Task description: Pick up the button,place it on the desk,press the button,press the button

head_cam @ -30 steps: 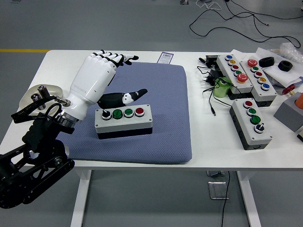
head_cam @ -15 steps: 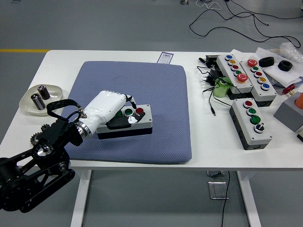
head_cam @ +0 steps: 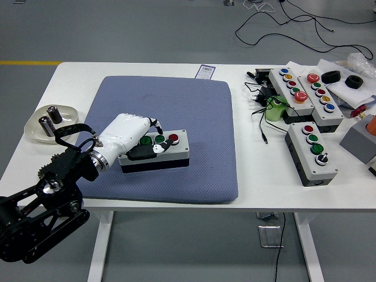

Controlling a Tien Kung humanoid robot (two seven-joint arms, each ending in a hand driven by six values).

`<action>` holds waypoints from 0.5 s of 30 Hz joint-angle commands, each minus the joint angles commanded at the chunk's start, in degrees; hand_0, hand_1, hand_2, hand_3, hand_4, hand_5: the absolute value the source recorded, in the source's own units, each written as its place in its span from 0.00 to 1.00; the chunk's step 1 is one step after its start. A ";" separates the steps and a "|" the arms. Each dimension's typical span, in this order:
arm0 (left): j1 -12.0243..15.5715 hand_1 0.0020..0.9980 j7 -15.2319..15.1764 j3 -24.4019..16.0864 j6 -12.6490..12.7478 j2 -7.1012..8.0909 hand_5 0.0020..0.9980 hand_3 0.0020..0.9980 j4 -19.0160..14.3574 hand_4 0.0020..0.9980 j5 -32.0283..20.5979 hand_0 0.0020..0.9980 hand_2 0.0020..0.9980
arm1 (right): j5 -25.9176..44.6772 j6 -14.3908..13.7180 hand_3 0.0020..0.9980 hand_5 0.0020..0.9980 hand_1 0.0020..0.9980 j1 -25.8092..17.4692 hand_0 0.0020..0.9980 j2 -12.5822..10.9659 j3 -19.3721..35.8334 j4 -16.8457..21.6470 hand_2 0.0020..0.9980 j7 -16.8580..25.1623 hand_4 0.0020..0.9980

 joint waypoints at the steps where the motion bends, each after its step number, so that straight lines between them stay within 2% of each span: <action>1: 0.09 0.00 0.02 -0.01 0.02 0.06 0.98 0.59 -0.10 0.69 0.11 0.00 0.00 | -0.02 0.00 0.62 0.17 0.66 0.03 0.67 -0.01 0.01 0.00 0.68 0.00 0.31; 6: 0.40 0.00 -0.05 0.72 0.68 0.26 0.98 0.59 -0.44 0.69 0.13 0.00 0.00 | 0.10 0.02 0.62 0.17 0.66 0.10 0.67 -0.10 -0.10 0.00 0.68 -0.01 0.31; 15: -0.04 0.00 0.46 1.29 -0.96 0.17 0.98 0.55 0.57 0.69 0.19 0.00 0.00 | 0.63 -0.01 0.62 0.17 0.66 0.29 0.67 -0.12 -0.62 0.00 0.68 -0.01 0.31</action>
